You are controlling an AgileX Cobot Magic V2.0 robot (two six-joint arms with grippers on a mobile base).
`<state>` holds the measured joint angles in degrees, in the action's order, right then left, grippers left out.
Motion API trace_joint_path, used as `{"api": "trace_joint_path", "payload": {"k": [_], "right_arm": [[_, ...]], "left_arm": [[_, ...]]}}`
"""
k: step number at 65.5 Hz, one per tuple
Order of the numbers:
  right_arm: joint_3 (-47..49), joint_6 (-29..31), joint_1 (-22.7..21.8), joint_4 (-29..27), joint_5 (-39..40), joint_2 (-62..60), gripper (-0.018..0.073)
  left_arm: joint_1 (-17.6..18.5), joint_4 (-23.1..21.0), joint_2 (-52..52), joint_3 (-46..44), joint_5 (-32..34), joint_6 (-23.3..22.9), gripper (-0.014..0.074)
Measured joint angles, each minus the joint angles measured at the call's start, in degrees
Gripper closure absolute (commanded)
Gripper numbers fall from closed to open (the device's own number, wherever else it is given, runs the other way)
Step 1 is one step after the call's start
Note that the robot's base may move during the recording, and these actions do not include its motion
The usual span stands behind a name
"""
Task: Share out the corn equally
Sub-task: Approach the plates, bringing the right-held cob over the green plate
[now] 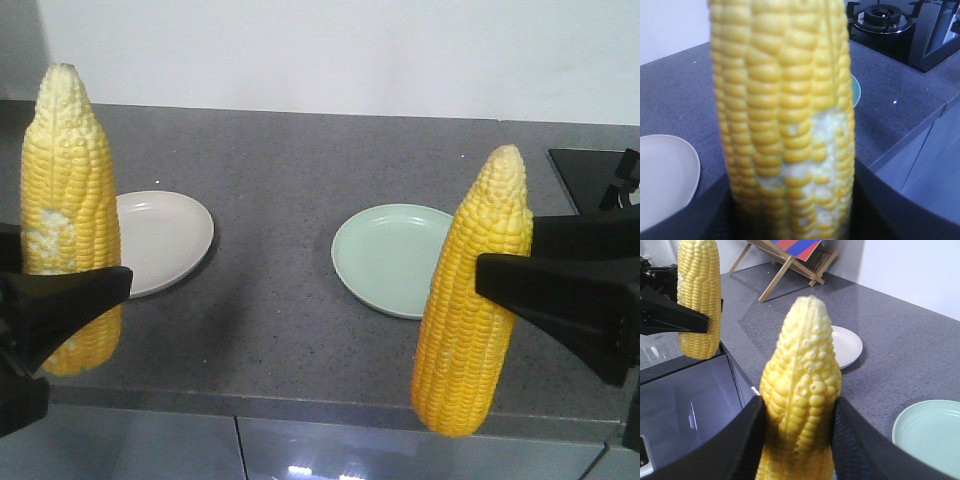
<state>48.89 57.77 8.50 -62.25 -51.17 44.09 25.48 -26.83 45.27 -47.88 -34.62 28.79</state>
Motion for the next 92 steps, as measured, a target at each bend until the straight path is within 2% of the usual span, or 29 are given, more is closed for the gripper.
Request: {"api": "trace_joint_path", "payload": {"k": [92], "right_arm": [[0.0,0.0,0.0,0.0,0.0,0.0,0.0348]], "left_arm": [[0.0,0.0,0.0,0.0,0.0,0.0,0.0359]]}}
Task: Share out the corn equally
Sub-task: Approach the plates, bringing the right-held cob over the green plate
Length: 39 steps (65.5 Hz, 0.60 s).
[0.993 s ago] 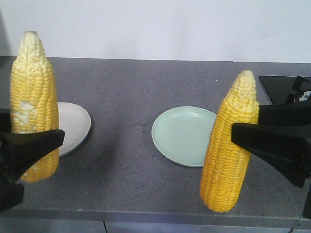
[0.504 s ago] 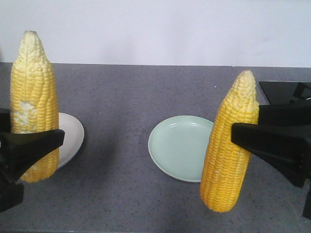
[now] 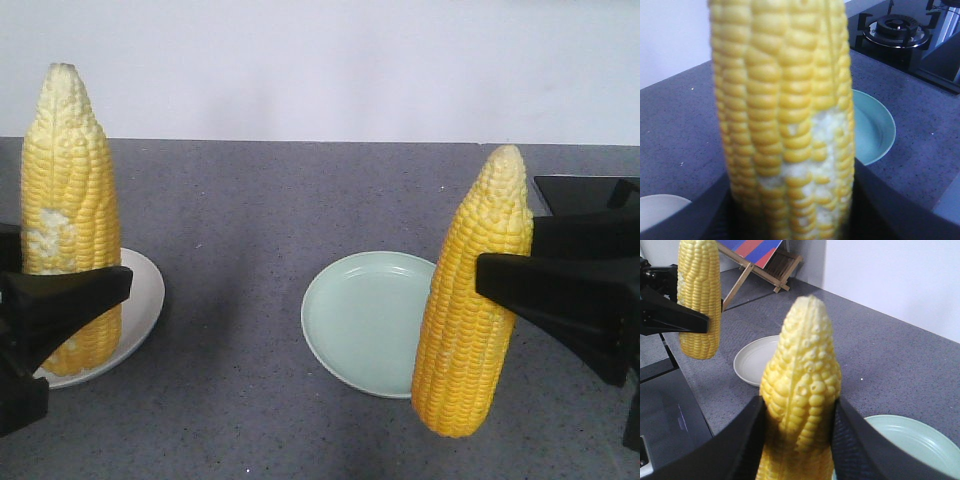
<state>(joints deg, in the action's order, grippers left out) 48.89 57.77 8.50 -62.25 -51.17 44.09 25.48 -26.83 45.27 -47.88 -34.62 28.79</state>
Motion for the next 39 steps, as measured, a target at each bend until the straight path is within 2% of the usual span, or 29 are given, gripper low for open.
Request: {"api": "trace_joint_path", "payload": {"k": [39], "right_arm": [[0.0,0.0,0.0,0.0,0.0,0.0,0.0348]], "left_arm": [[0.0,0.0,0.0,0.0,0.0,0.0,0.0359]]}}
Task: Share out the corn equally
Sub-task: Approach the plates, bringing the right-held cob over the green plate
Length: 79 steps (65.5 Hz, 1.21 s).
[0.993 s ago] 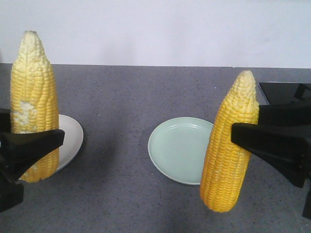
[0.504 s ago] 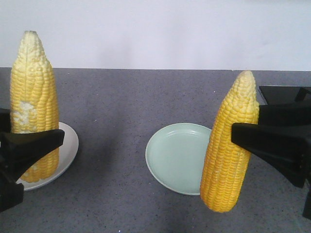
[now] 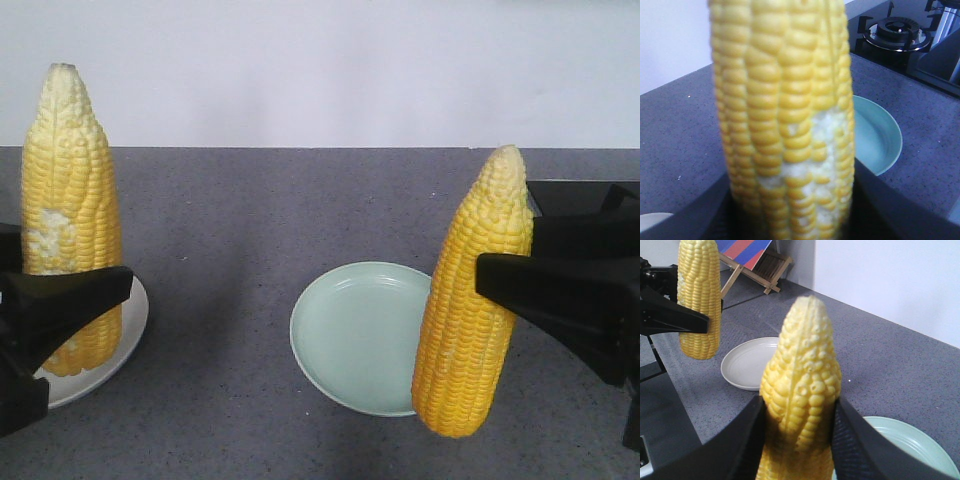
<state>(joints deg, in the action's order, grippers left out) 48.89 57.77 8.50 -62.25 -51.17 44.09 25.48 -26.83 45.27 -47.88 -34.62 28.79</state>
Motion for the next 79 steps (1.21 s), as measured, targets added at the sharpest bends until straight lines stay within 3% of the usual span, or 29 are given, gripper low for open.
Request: {"api": "trace_joint_path", "payload": {"k": [79], "right_arm": [[0.0,0.0,0.0,0.0,0.0,0.0,0.0348]], "left_arm": [[0.0,0.0,0.0,0.0,0.0,0.0,0.0359]]}}
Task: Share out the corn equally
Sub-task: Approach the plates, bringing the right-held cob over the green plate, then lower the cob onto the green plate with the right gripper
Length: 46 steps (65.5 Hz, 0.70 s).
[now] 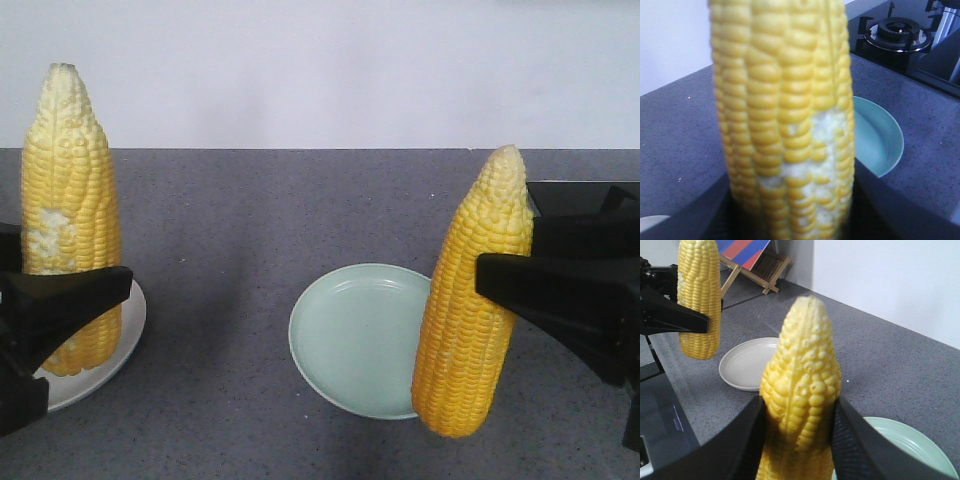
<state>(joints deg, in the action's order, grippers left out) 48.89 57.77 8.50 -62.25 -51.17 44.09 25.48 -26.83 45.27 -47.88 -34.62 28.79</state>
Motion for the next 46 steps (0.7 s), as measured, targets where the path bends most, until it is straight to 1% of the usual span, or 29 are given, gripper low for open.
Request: {"api": "trace_joint_path", "payload": {"k": [14,18,20,24,29,35,42,46], "right_arm": [[0.0,-0.1,0.0,-0.2,-0.5,0.0,0.0345],[0.0,-0.8,0.0,-0.2,-0.9,0.0,0.0344],[0.0,-2.1,0.0,-0.2,-0.9,0.0,0.0342],[0.1,-5.7,0.0,0.4,-0.9,0.4,0.0340],[1.3,-11.6,0.0,3.2,-0.9,2.1,0.0338],[3.9,-19.5,0.0,9.1,-1.3,5.9,0.0337],[8.5,-27.2,0.0,16.0,-3.3,10.8,0.0335],[11.0,-30.9,0.0,18.5,-4.8,13.6,0.0334]], "left_arm": [[0.0,0.0,0.0,0.0,0.0,0.0,0.0359],[0.0,0.0,0.0,0.0,0.0,0.0,0.0359],[0.0,0.0,0.0,0.0,0.0,0.0,0.0359],[0.0,0.0,0.0,0.0,0.0,0.0,0.0359],[0.0,0.0,0.0,0.0,0.0,0.0,0.0359],[0.0,0.0,0.0,0.0,0.0,0.0,0.0359],[0.0,0.0,0.0,0.0,0.0,0.0,0.0359],[0.0,0.0,0.0,0.0,0.0,0.0,0.0359]]}}
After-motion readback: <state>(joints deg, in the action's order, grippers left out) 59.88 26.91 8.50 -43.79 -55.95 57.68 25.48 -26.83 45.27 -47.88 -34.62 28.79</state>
